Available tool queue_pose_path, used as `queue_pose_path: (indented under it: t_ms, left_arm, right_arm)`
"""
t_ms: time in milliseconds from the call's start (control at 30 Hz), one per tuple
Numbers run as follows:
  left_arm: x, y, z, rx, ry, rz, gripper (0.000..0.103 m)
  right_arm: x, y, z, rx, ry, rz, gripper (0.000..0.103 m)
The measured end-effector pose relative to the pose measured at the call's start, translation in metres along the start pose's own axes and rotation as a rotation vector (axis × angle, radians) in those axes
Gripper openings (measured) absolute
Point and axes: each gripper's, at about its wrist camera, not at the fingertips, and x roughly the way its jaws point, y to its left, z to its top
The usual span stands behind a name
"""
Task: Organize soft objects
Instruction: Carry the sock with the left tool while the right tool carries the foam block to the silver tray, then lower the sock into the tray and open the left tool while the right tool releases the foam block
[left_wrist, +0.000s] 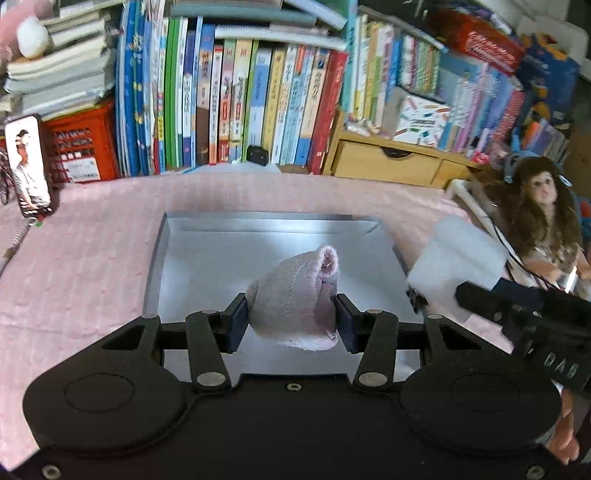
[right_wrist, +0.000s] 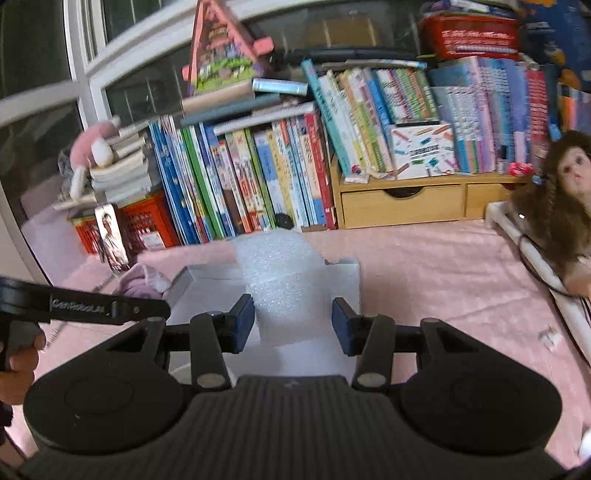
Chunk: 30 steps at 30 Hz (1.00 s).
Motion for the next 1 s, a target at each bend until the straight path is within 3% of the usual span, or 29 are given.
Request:
queue_pose_path:
  t_ms: [200, 467, 1000]
  left_arm:
    - [0.054, 0.007, 0.022, -0.043, 0.079, 0.044, 0.047]
    - [0.108, 0.018, 0.033, -0.084, 0.157, 0.071, 0.047]
    - [0.155, 0.022, 0.046, -0.082, 0.21, 0.112, 0.047]
  right_arm:
    - [0.051, 0.001, 0.011, -0.021, 0.089, 0.008, 0.051]
    - [0.094, 0.001, 0.012, -0.057, 0.136, -0.001, 0.051]
    - [0.146, 0.0, 0.011, -0.097, 0.21, -0.031, 0.052]
